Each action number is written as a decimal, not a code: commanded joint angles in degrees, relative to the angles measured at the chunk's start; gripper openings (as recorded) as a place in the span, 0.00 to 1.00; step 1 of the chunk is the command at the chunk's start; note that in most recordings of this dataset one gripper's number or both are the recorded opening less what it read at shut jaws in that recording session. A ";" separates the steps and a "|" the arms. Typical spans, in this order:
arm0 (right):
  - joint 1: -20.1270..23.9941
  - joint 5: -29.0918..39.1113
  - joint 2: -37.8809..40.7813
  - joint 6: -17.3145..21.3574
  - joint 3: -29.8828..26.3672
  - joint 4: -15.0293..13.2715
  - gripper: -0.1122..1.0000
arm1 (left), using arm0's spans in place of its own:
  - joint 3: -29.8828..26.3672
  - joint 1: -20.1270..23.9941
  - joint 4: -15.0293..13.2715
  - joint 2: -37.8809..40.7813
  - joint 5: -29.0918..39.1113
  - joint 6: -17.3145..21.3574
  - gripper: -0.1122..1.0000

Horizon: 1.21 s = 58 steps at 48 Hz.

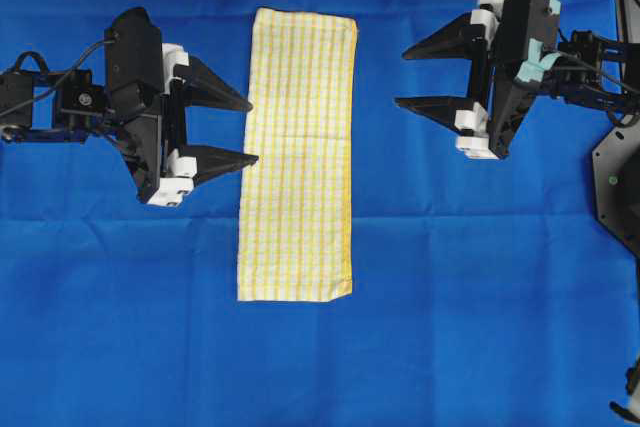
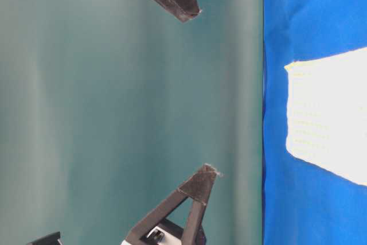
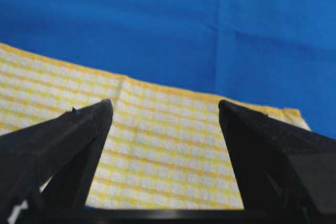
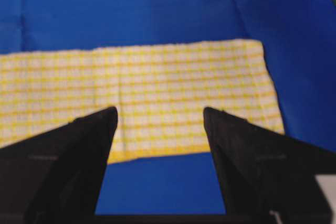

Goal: Fold the yellow towel.
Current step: 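Grasp the strip's top corners with both grippers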

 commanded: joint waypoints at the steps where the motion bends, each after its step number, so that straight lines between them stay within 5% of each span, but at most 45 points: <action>1: 0.18 -0.70 0.62 0.09 -1.32 0.18 0.71 | -0.70 0.18 0.18 -0.53 -0.62 0.18 0.79; 12: -2.20 -0.70 3.34 0.09 -2.90 0.09 0.71 | -0.62 2.46 0.18 0.09 -0.97 0.88 0.80; 31: -13.36 -0.35 19.78 0.09 -11.60 0.18 0.71 | -3.78 16.52 0.18 10.90 -3.16 7.56 0.80; 58: -16.35 -0.62 37.79 0.09 -20.30 2.02 0.71 | -8.88 25.75 0.18 28.92 -11.43 7.65 0.80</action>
